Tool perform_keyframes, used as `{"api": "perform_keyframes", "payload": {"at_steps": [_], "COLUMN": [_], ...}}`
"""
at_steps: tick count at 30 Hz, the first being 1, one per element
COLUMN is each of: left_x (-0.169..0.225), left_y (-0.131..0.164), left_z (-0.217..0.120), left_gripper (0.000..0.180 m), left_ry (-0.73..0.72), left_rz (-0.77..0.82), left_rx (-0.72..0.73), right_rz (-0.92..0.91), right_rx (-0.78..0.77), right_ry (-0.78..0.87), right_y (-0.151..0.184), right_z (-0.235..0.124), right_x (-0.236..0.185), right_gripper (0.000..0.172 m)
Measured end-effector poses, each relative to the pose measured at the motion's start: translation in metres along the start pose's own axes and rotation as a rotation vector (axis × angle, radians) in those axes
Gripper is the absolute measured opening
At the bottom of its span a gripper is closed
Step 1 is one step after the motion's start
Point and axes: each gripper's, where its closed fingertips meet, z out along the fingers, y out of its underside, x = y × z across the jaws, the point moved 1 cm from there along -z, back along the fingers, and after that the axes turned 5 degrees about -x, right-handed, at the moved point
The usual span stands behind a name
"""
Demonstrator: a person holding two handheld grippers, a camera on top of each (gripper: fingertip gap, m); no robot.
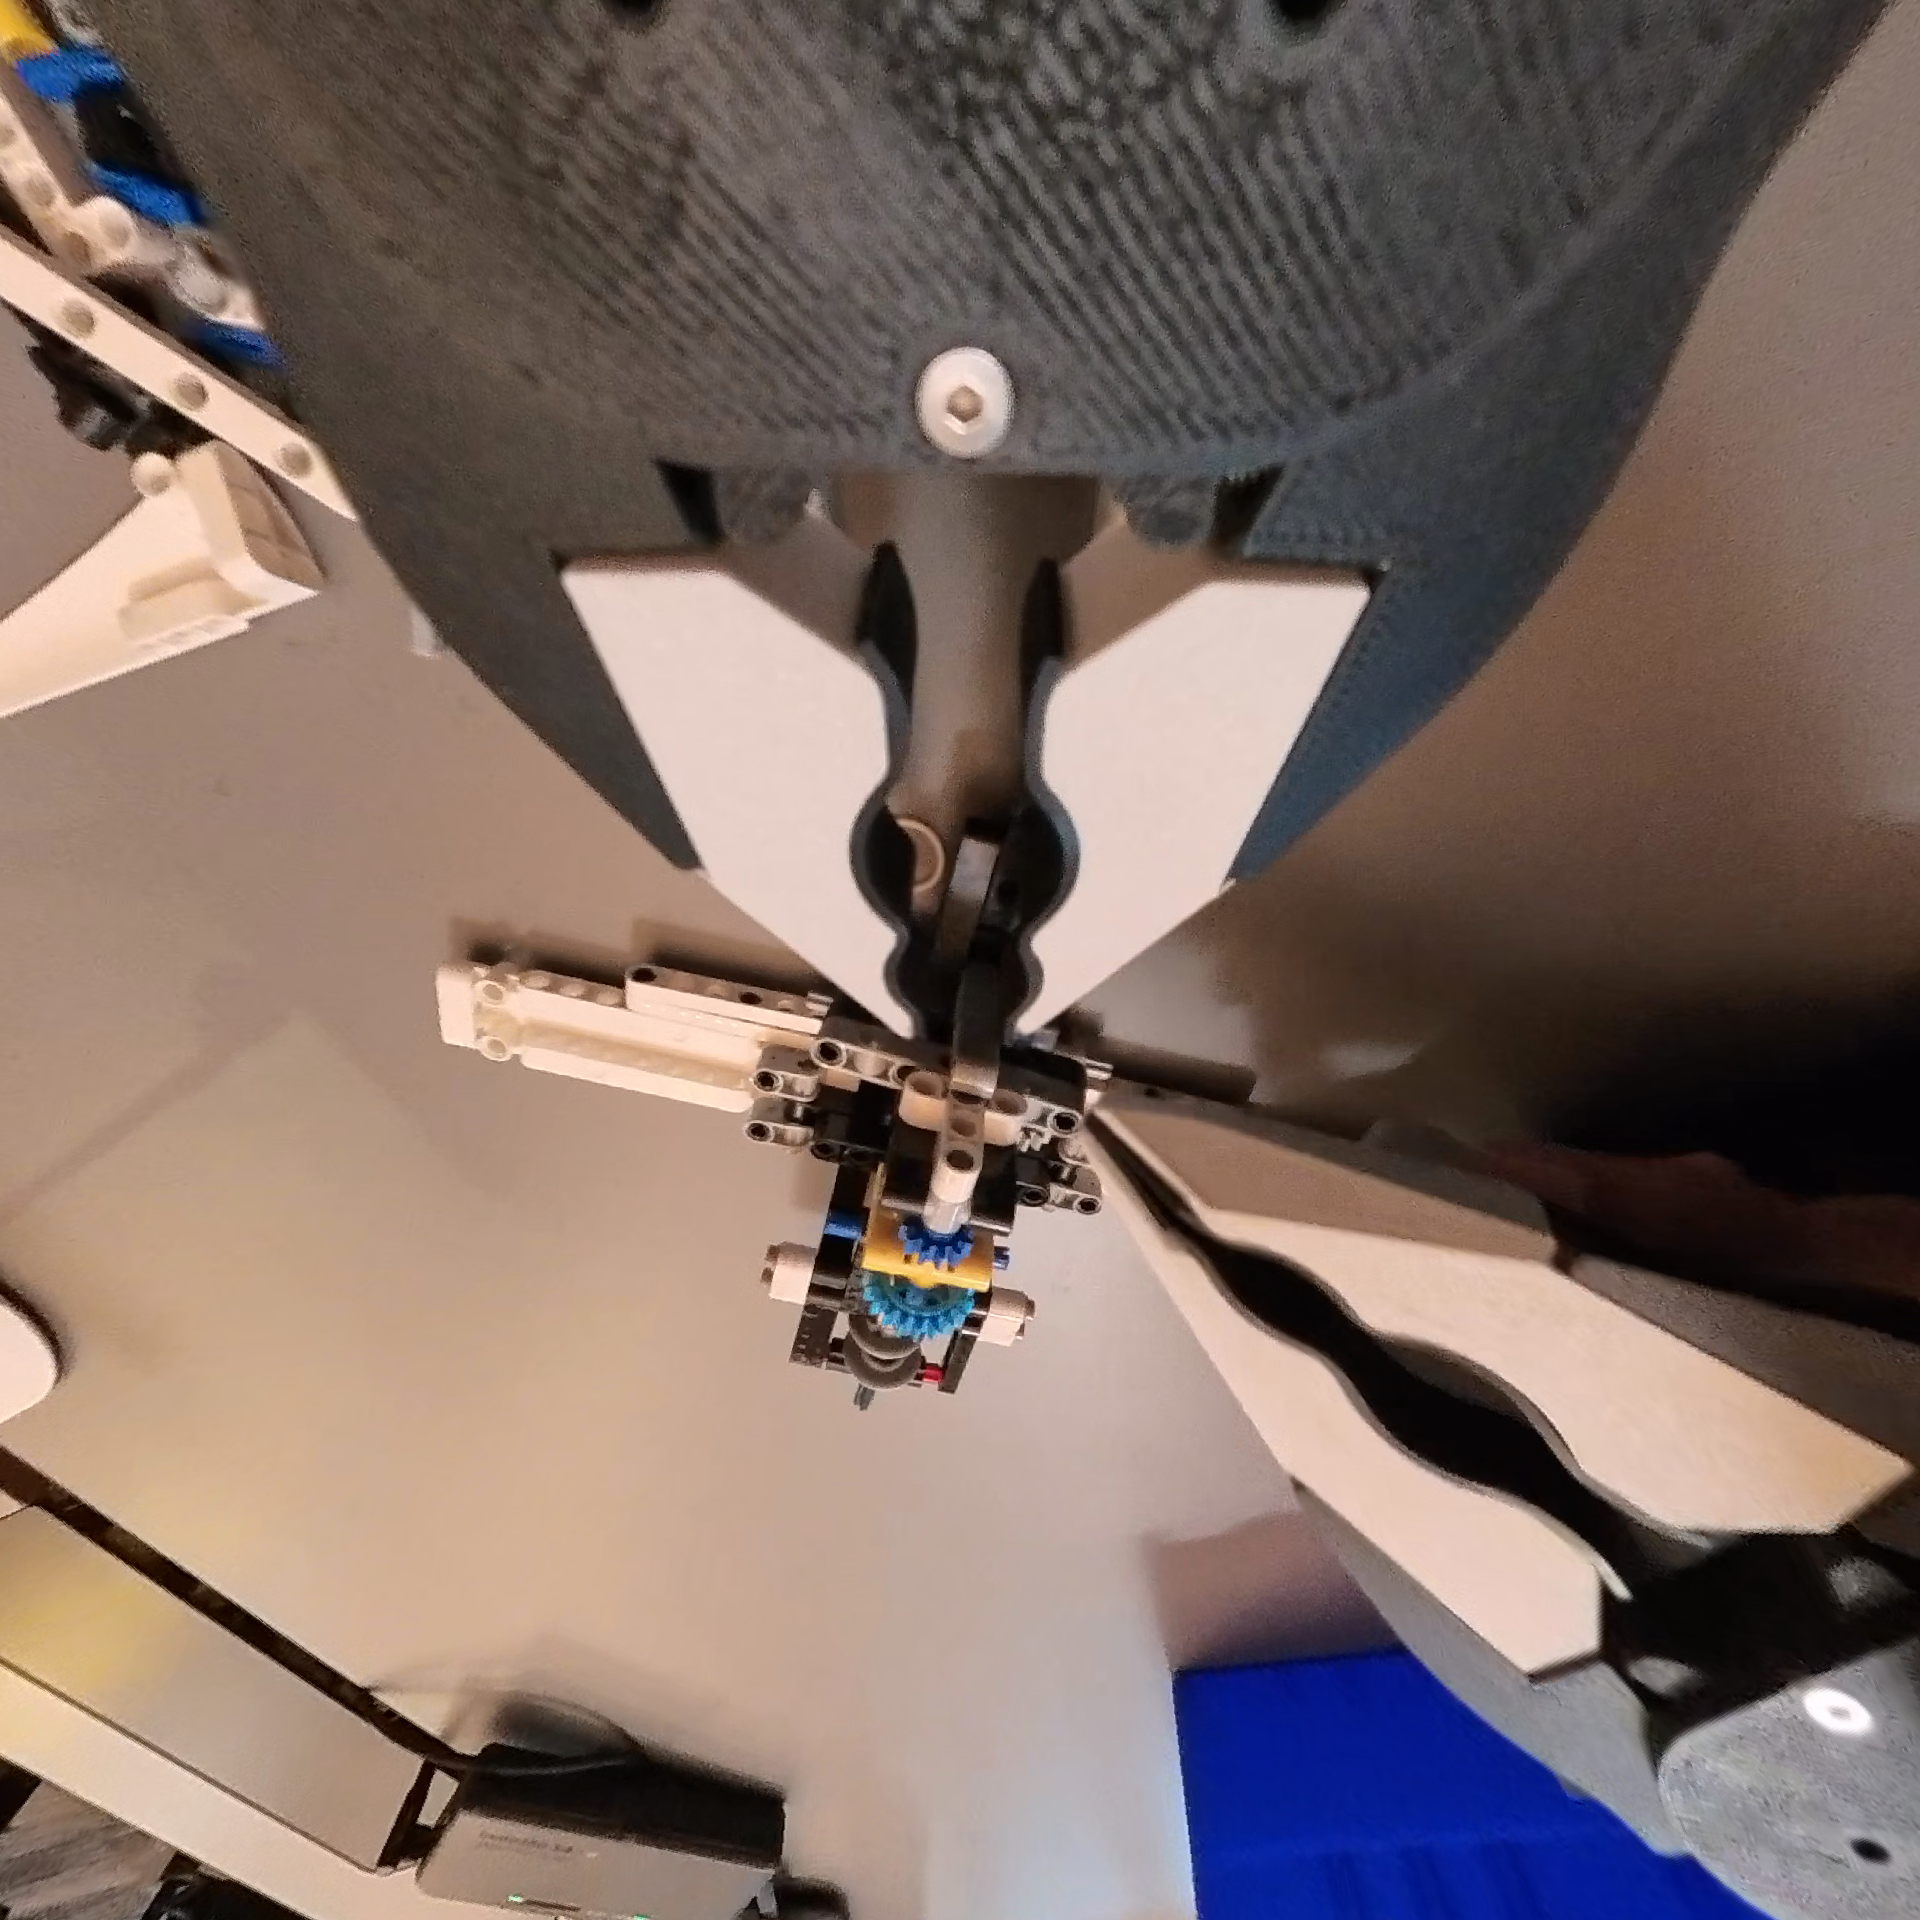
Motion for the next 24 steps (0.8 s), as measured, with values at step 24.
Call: {"api": "perform_keyframes", "payload": {"at_steps": [24], "left_x": [-0.009], "left_y": [0.015], "left_z": [0.013], "left_gripper": [0.017], "left_ry": [-0.001], "left_rz": [-0.097], "left_rx": [-0.126], "right_rz": [-0.025], "right_rx": [-0.063], "right_ry": [-0.06], "right_y": [0.009], "right_z": [0.011], "right_x": [-0.007], "right_gripper": [0.007]}}
